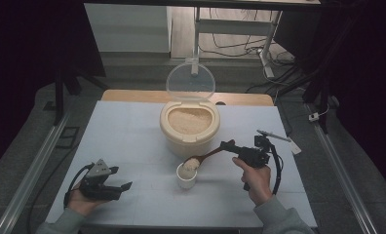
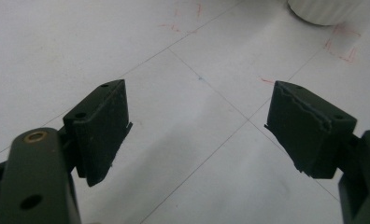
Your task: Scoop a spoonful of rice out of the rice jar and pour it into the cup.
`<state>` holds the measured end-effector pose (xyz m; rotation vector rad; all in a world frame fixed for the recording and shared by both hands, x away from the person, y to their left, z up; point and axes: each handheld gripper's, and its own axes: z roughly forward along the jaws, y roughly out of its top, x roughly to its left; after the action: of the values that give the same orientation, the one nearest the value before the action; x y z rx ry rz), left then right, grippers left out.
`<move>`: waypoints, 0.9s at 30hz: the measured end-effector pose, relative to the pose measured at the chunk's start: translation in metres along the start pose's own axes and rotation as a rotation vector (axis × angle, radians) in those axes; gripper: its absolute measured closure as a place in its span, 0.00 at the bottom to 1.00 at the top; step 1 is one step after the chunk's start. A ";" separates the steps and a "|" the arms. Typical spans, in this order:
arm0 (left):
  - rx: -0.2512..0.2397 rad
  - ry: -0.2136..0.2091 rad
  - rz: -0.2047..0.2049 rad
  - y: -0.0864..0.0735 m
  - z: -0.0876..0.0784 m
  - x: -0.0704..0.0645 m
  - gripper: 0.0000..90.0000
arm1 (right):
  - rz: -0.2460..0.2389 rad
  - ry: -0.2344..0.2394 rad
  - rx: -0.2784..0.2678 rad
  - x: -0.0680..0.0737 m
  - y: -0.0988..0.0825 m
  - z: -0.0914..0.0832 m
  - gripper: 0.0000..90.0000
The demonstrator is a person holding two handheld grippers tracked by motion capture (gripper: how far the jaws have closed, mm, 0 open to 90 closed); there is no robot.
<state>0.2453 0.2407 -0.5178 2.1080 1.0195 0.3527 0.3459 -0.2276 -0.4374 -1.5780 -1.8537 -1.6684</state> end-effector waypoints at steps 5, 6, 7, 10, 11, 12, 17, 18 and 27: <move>0.000 0.001 0.001 0.000 0.000 0.000 0.23 | -0.066 -0.007 -0.008 0.008 0.000 -0.001 0.92; 0.000 0.001 0.001 0.000 0.000 0.000 0.23 | -0.080 -0.010 -0.009 0.010 -0.001 -0.001 0.92; 0.000 0.001 0.001 0.000 0.000 0.000 0.23 | -0.097 -0.013 -0.013 0.011 -0.001 -0.002 0.92; 0.001 0.001 0.001 0.000 0.000 0.000 0.23 | -0.161 -0.013 -0.024 0.016 -0.001 -0.005 0.92; 0.000 0.001 0.001 0.000 0.000 0.000 0.23 | -0.182 -0.013 -0.030 0.018 -0.001 -0.005 0.92; 0.000 0.002 0.001 0.000 0.000 0.000 0.23 | -0.209 -0.015 -0.031 0.020 -0.002 -0.007 0.92; 0.001 0.002 -0.002 0.000 0.000 0.001 0.23 | -0.289 -0.008 -0.040 0.026 -0.004 -0.009 0.92; 0.000 0.002 -0.004 0.000 0.000 0.001 0.23 | -0.299 -0.004 -0.038 0.026 -0.004 -0.009 0.92; -0.001 -0.003 0.000 0.002 0.003 0.001 0.23 | -0.289 0.027 -0.053 0.017 -0.003 -0.012 0.92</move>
<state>0.2489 0.2396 -0.5182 2.1075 1.0177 0.3499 0.3305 -0.2267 -0.4227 -1.3490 -2.1232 -1.8576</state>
